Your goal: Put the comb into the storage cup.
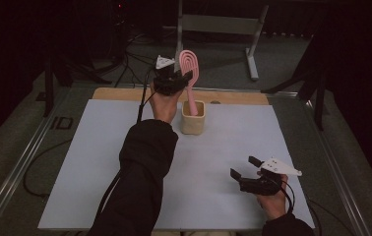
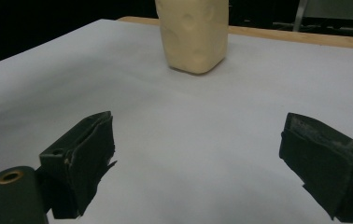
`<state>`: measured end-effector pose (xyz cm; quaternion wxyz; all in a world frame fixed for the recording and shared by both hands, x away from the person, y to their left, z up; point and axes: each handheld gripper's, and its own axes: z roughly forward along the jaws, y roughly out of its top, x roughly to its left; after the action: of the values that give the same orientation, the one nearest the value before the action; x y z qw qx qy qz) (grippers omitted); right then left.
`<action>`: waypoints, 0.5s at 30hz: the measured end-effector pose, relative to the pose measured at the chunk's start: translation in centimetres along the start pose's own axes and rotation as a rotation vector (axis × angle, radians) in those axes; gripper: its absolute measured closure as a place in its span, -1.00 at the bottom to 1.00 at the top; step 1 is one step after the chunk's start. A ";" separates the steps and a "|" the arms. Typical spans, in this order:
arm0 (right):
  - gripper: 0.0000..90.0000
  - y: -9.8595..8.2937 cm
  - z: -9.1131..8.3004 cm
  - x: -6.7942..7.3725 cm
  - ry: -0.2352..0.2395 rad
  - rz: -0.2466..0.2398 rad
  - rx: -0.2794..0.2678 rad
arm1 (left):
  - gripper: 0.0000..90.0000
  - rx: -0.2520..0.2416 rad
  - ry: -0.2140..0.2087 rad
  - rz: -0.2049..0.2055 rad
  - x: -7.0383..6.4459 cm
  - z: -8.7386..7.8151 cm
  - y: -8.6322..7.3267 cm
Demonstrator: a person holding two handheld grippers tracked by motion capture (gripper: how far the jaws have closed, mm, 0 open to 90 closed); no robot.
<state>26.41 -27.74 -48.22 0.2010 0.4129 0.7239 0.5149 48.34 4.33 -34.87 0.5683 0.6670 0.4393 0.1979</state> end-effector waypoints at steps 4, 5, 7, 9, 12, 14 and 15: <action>-0.78 0.0 0.0 0.0 -0.001 0.001 0.002 | 0.45 0.005 0.001 -0.001 0.0 0.2 -0.2; -0.78 0.0 0.0 0.0 -0.001 0.001 0.001 | 0.45 0.009 0.001 0.001 0.0 0.3 -0.2; -0.78 0.0 0.0 0.0 -0.001 0.001 0.002 | 0.45 0.013 0.000 0.001 0.0 0.4 -0.3; -0.78 0.0 0.0 0.0 -0.001 0.001 0.001 | 0.45 0.020 -0.002 0.001 0.0 0.5 -0.6; -0.78 0.0 0.0 0.0 -0.001 0.001 0.001 | 0.45 0.023 -0.005 -0.002 -0.1 0.7 -0.8; -0.78 0.0 0.0 0.0 -0.001 0.000 0.001 | 0.45 0.026 -0.006 -0.001 -0.1 0.7 -0.9; -0.78 0.0 0.0 0.0 0.000 0.001 0.000 | 0.45 0.025 -0.007 -0.004 -0.2 0.8 -1.0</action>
<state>26.40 -27.75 -48.20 0.2007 0.4132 0.7237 0.5150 48.48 3.70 -35.96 0.5618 0.6739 0.4411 0.1891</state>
